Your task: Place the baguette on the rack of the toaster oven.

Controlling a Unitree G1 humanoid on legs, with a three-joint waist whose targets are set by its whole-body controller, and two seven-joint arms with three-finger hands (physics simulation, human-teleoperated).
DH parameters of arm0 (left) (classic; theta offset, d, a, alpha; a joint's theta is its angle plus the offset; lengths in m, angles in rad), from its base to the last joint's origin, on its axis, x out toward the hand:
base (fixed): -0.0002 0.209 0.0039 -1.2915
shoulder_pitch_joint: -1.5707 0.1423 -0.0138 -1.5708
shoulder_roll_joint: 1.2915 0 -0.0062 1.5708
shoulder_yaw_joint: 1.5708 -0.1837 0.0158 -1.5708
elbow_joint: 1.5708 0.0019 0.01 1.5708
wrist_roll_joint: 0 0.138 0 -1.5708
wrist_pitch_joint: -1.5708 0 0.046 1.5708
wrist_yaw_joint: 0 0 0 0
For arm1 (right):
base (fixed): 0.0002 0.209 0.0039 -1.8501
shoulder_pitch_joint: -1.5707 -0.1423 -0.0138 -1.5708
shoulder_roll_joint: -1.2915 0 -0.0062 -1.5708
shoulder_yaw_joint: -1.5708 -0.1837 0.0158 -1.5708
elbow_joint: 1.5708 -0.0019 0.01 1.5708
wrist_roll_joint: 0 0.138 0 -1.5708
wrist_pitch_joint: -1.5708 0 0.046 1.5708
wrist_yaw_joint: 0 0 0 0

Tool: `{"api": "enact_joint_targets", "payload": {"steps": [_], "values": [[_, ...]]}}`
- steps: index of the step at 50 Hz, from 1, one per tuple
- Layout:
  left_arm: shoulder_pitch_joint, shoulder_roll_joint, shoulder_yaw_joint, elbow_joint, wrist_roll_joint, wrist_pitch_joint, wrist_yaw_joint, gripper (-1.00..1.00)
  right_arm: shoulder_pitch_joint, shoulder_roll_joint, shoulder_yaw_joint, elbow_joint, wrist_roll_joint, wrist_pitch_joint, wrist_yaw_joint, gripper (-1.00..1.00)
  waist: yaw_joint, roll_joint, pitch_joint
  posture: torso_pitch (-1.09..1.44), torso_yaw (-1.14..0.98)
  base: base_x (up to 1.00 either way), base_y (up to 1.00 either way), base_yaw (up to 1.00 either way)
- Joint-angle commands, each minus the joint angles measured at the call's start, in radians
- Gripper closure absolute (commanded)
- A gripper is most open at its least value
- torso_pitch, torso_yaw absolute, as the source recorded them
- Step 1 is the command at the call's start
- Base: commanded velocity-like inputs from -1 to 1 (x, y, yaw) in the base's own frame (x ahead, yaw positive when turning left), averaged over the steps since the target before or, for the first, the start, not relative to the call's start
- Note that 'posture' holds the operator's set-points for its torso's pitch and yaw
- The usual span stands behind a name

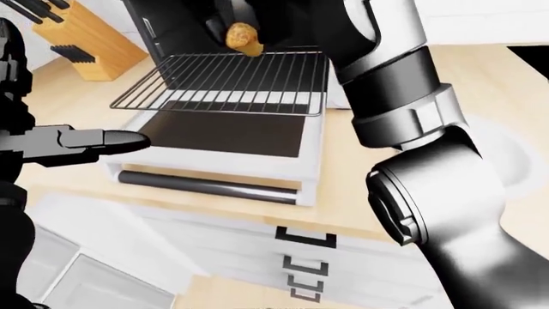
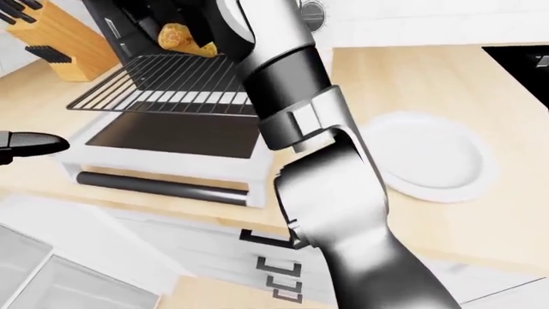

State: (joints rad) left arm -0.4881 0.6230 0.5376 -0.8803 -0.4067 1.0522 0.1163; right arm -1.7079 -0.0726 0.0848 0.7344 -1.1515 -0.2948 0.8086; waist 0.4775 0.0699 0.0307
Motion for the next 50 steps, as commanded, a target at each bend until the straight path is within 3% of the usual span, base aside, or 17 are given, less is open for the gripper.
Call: {"api": "enact_joint_targets", "payload": {"steps": [1, 33, 50], "values": [[-0.019, 0.014, 0.012, -0.009, 0.02, -0.027, -0.001, -1.0, -0.045, -0.008, -0.014, -0.027, -0.005, -0.008, -0.037, 0.96, 0.001, 0.004, -0.029, 0.0, 0.44, 0.0, 0.0, 0.0], [-0.009, -0.018, 0.015, -0.019, 0.095, -0.033, -0.059, -1.0, -0.08, -0.029, 0.02, 0.223, -0.19, -0.163, -0.238, 1.0, 0.021, -0.001, -0.036, 0.0, 0.44, 0.0, 0.0, 0.0], [-0.01, -0.023, 0.018, -0.022, 0.116, -0.035, -0.078, -1.0, -0.045, -0.014, 0.01, 0.232, -0.23, -0.181, -0.245, 0.93, 0.026, -0.003, -0.038, 0.0, 0.44, 0.0, 0.0, 0.0]]}}
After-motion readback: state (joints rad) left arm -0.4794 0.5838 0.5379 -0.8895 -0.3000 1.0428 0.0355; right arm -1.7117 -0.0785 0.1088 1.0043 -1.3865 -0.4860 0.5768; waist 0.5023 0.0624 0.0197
